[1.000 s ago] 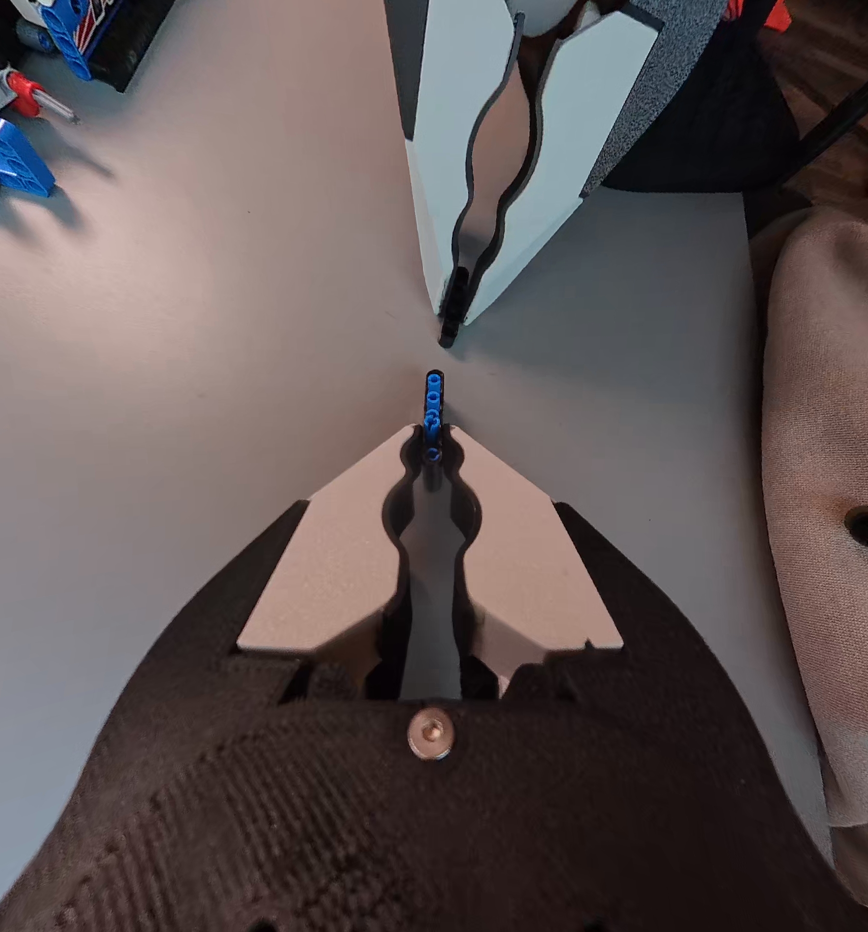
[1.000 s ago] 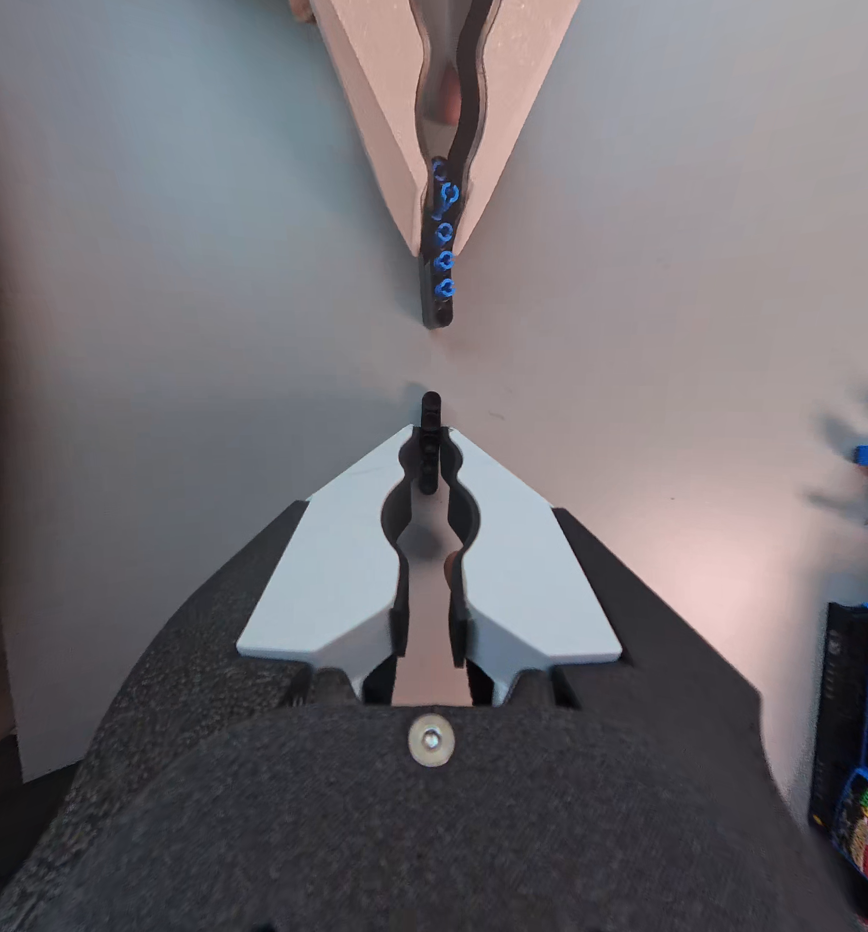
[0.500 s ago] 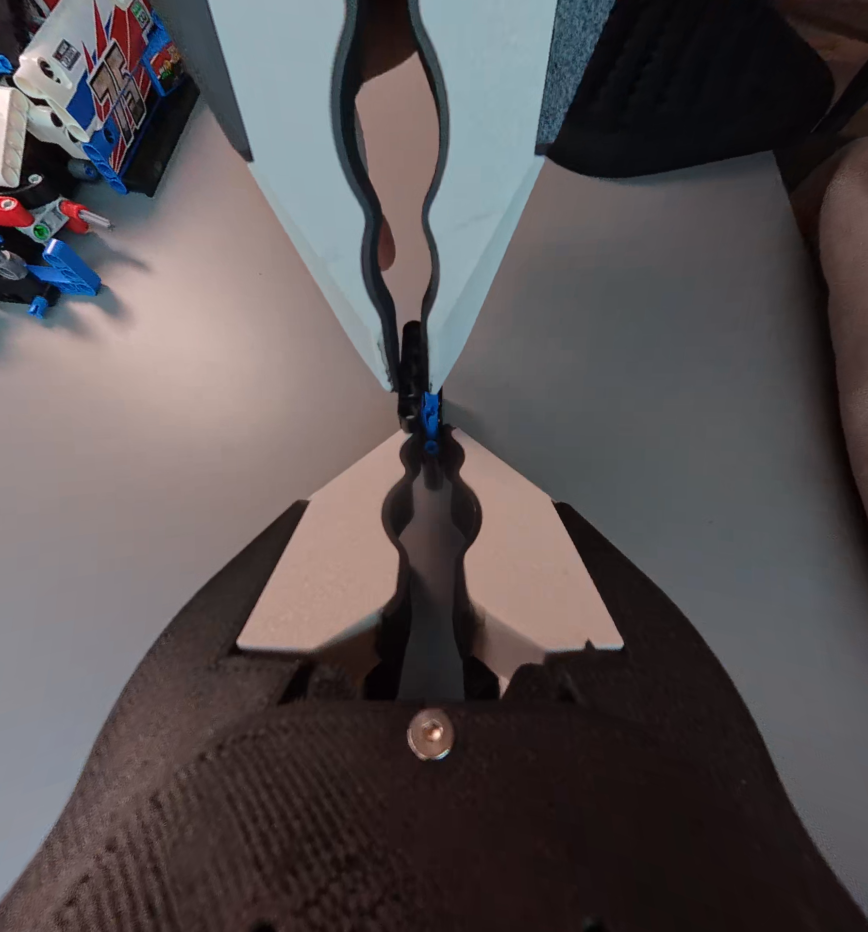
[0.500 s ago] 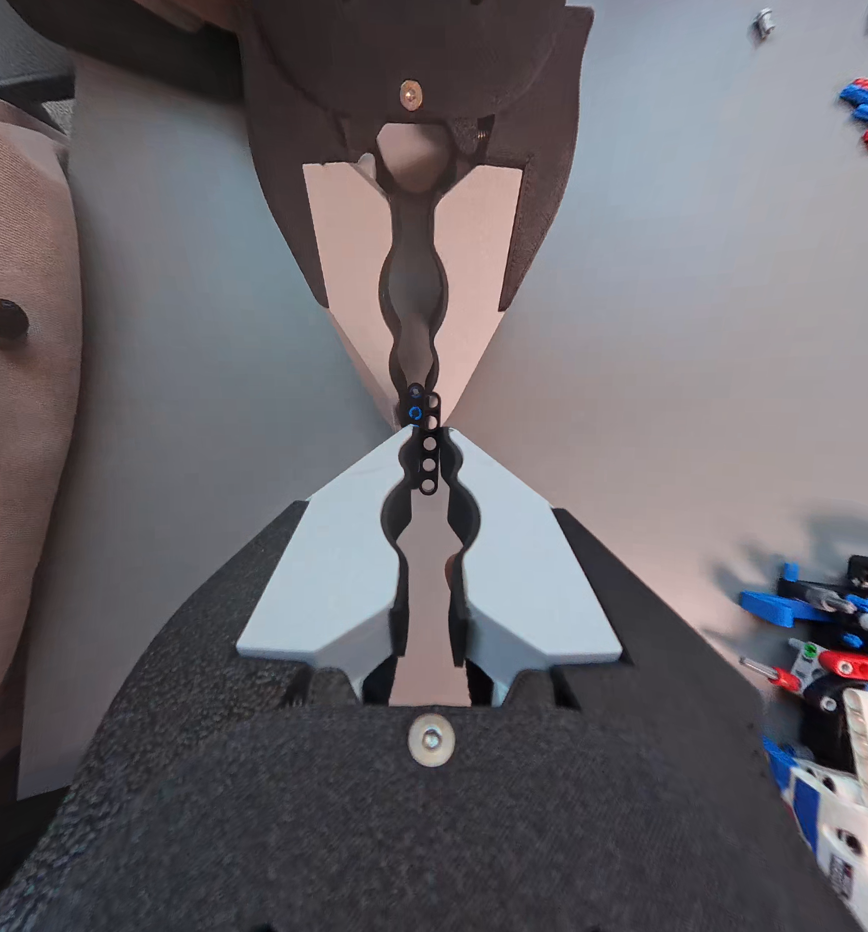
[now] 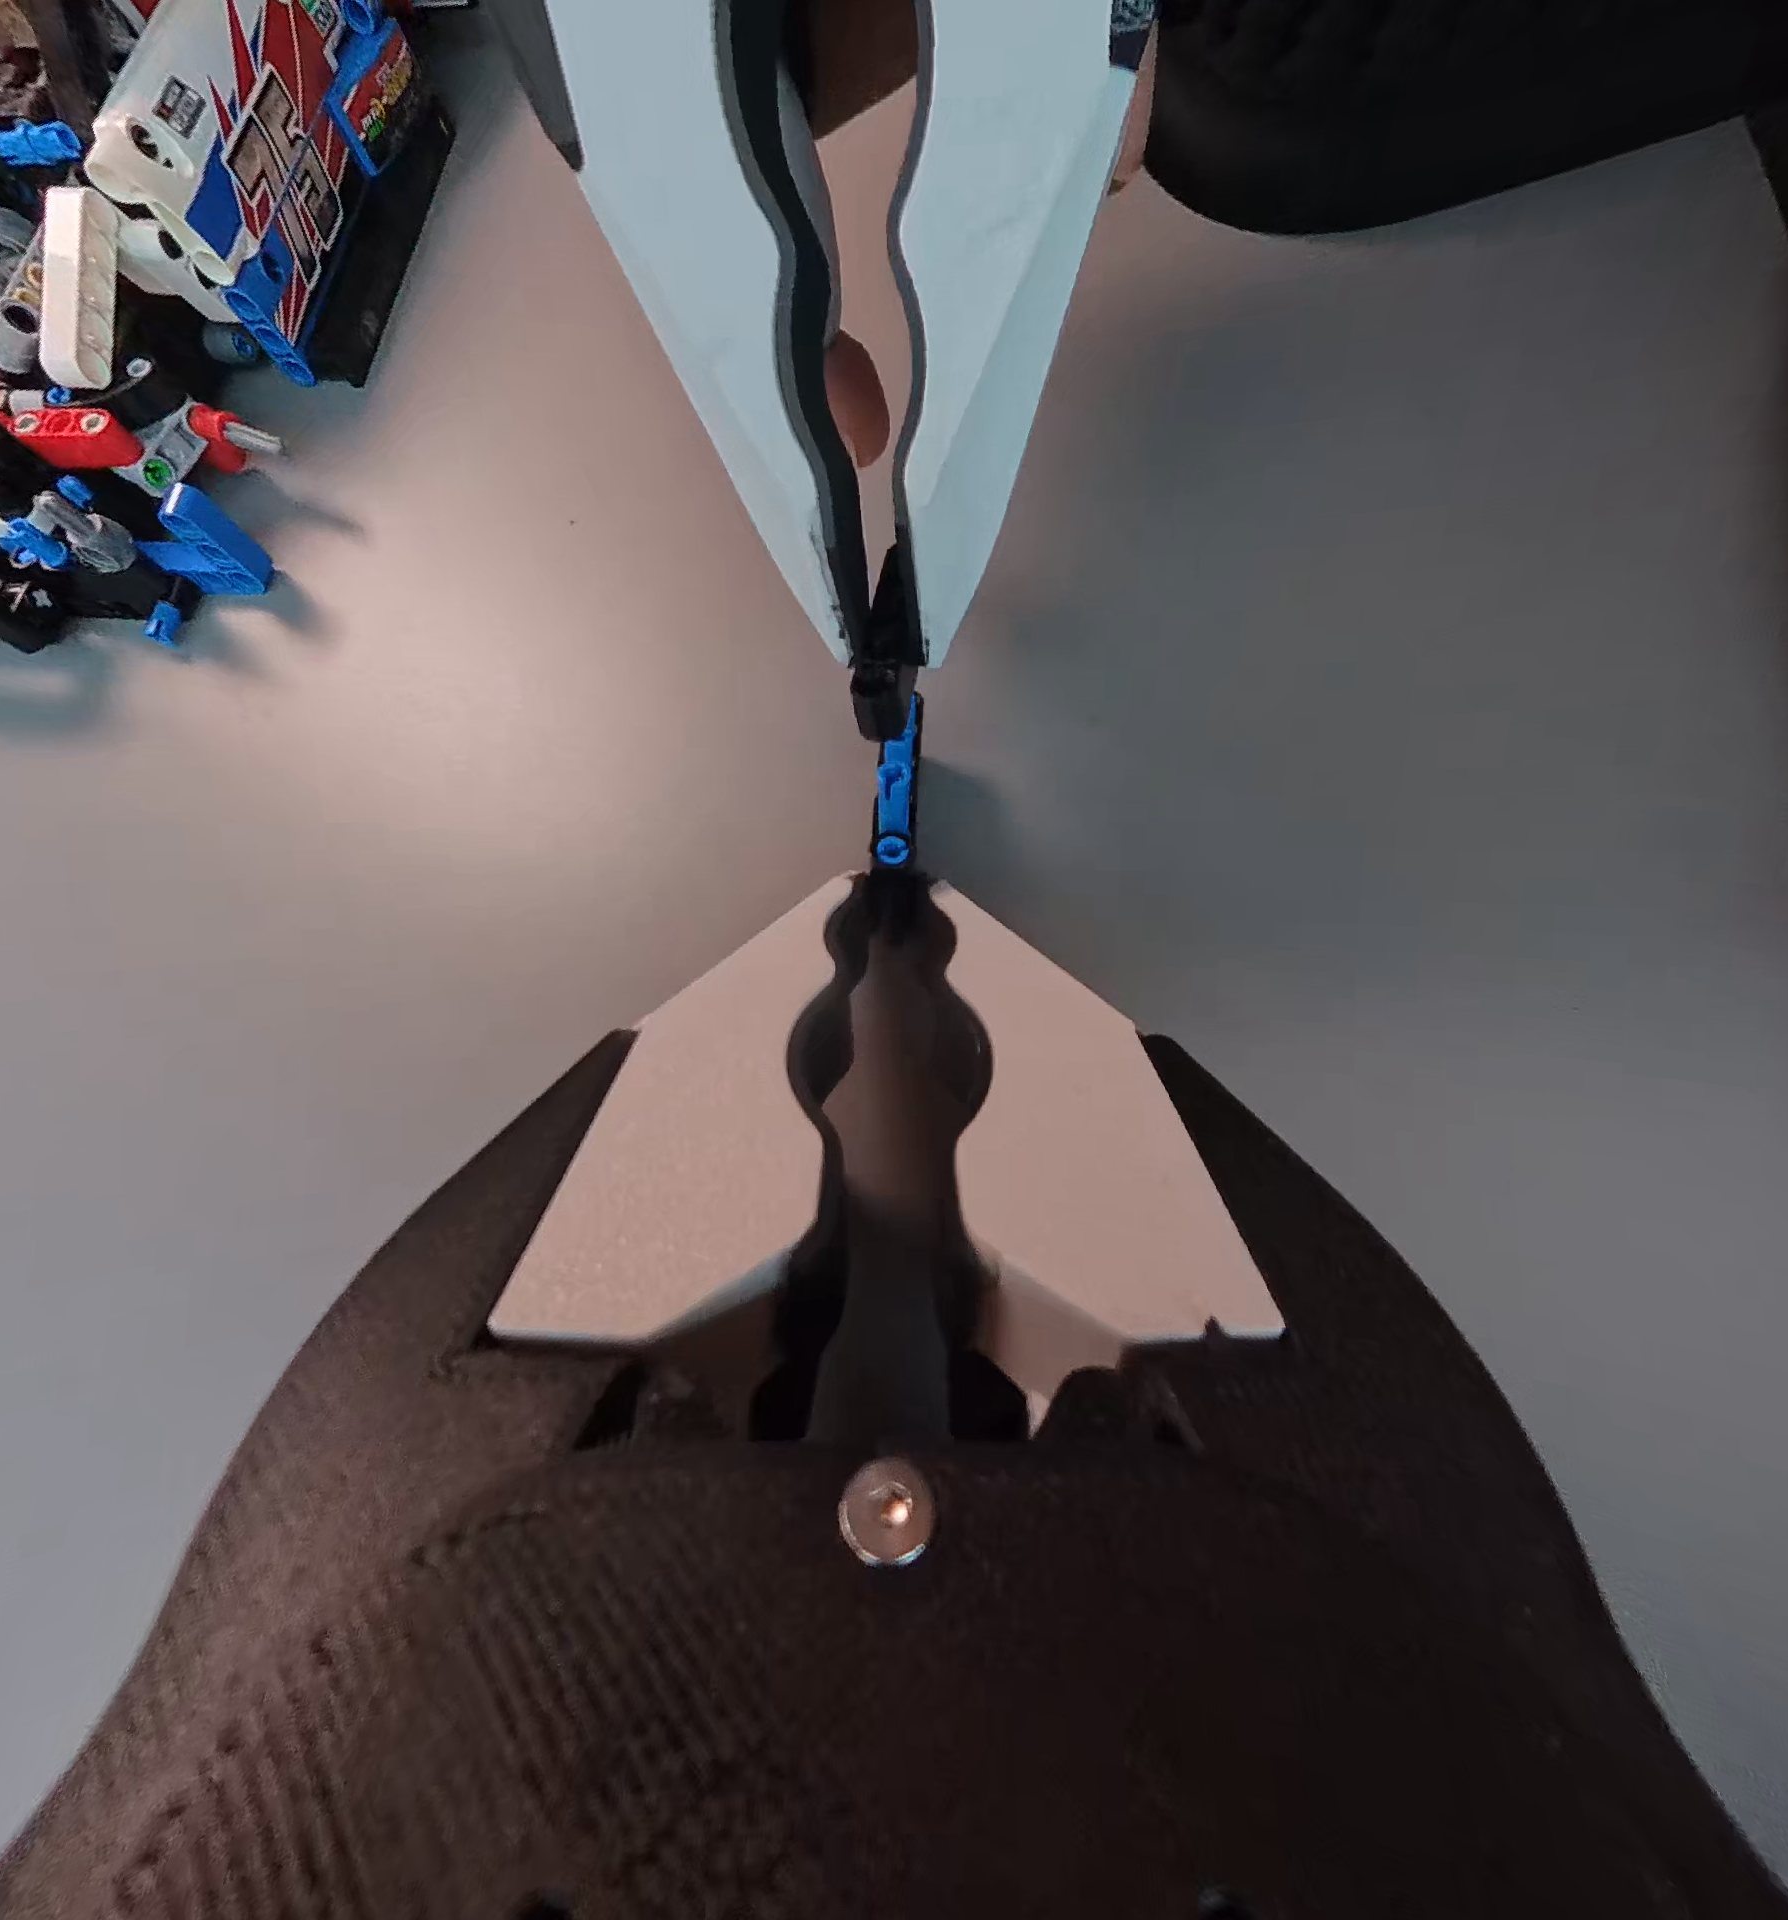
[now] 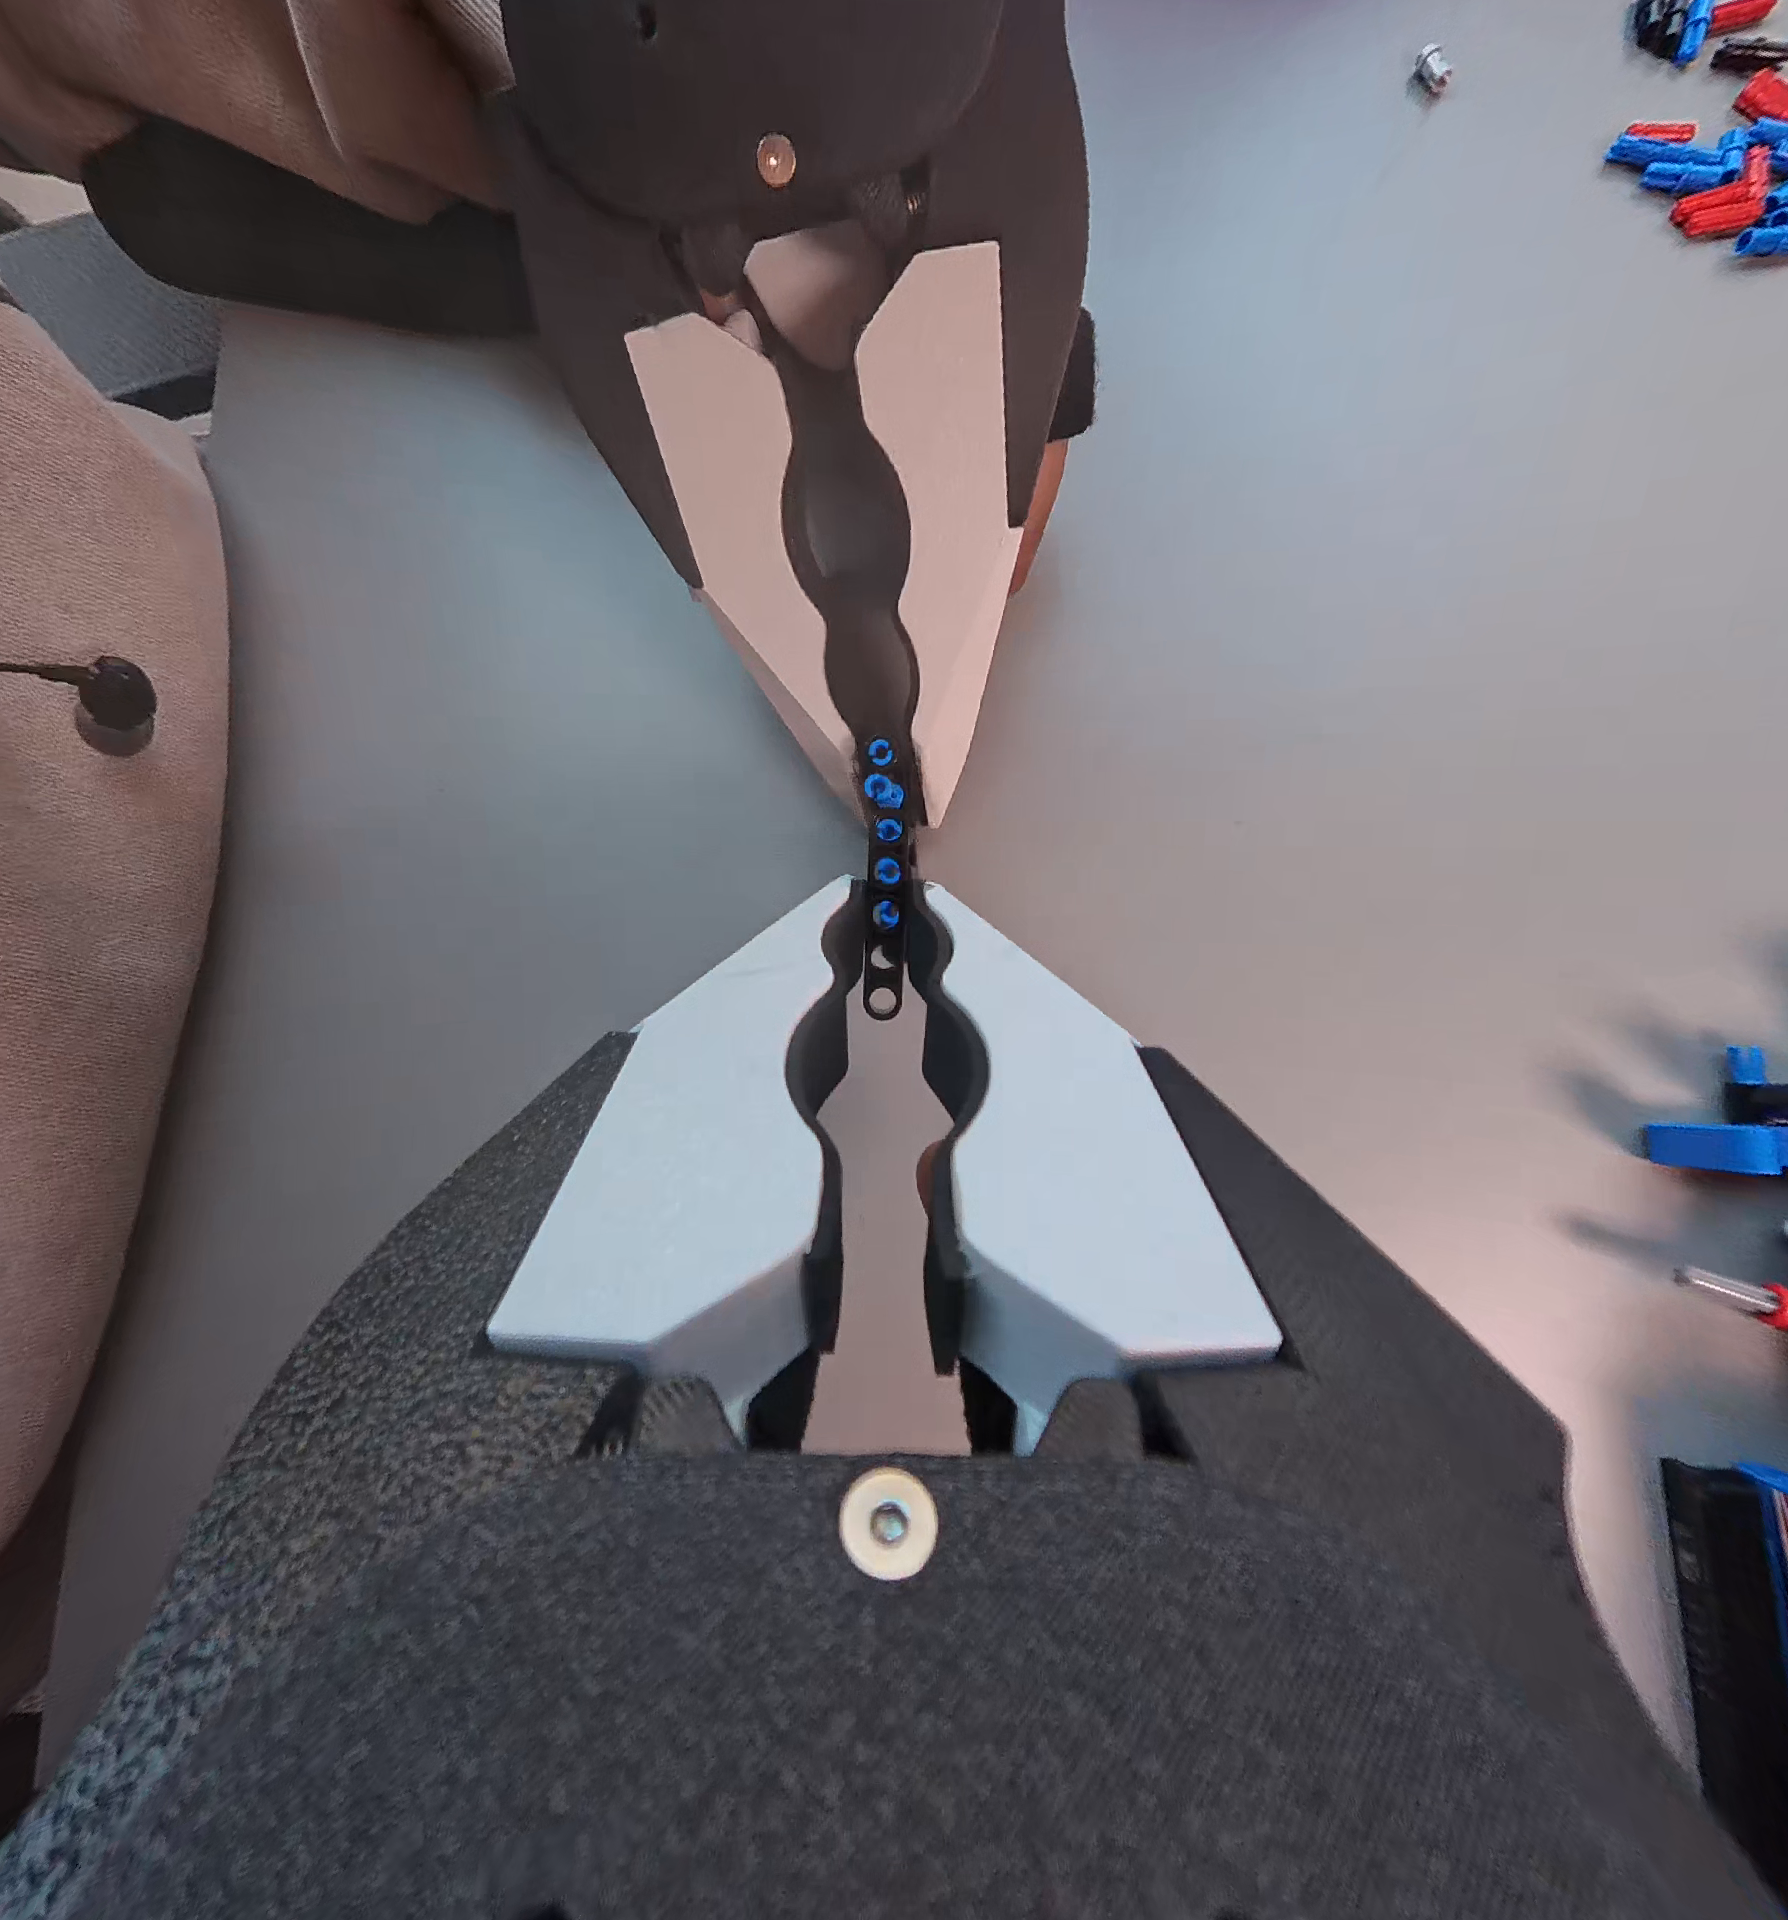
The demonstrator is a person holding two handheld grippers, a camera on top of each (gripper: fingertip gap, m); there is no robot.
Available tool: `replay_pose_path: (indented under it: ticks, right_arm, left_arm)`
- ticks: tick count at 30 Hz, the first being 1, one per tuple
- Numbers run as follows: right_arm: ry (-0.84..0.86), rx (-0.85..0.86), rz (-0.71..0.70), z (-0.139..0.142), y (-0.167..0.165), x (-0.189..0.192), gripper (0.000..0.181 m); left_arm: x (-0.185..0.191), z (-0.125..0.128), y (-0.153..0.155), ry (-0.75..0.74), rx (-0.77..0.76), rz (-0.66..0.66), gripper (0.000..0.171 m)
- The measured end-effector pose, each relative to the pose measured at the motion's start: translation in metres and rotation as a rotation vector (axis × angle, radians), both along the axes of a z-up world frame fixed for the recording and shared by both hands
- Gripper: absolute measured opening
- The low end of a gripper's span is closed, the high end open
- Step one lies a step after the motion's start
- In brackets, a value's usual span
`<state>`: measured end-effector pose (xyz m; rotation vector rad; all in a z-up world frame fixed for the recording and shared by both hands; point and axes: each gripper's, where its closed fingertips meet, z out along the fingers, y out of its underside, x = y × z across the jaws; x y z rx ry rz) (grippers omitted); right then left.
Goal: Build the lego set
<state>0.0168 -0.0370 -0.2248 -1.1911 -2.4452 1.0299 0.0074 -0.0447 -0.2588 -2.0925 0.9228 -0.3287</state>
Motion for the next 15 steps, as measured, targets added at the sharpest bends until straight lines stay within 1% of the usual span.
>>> replay_pose_path:
  ticks: [2, 4, 6, 10, 15]
  right_arm:
    - [0.009, -0.018, -0.008, 0.002, 0.000, -0.001, 0.004]
    - [0.013, -0.037, -0.015, 0.003, 0.000, -0.002, 0.005]
    - [0.022, -0.060, -0.024, 0.007, 0.000, -0.003, 0.004]
    - [0.026, -0.060, -0.023, 0.011, -0.002, -0.001, 0.005]
    - [-0.018, -0.026, -0.002, 0.003, -0.004, 0.003, 0.005]
  left_arm:
    - [0.002, 0.002, 0.002, -0.012, 0.002, 0.003, 0.006]
    - [0.006, 0.009, 0.004, -0.083, -0.001, 0.006, 0.006]
    - [0.008, 0.010, 0.002, -0.145, -0.053, 0.013, 0.006]
    - [0.009, 0.012, 0.000, -0.160, -0.082, 0.014, 0.006]
    - [0.012, 0.008, -0.004, -0.133, -0.106, 0.001, 0.006]
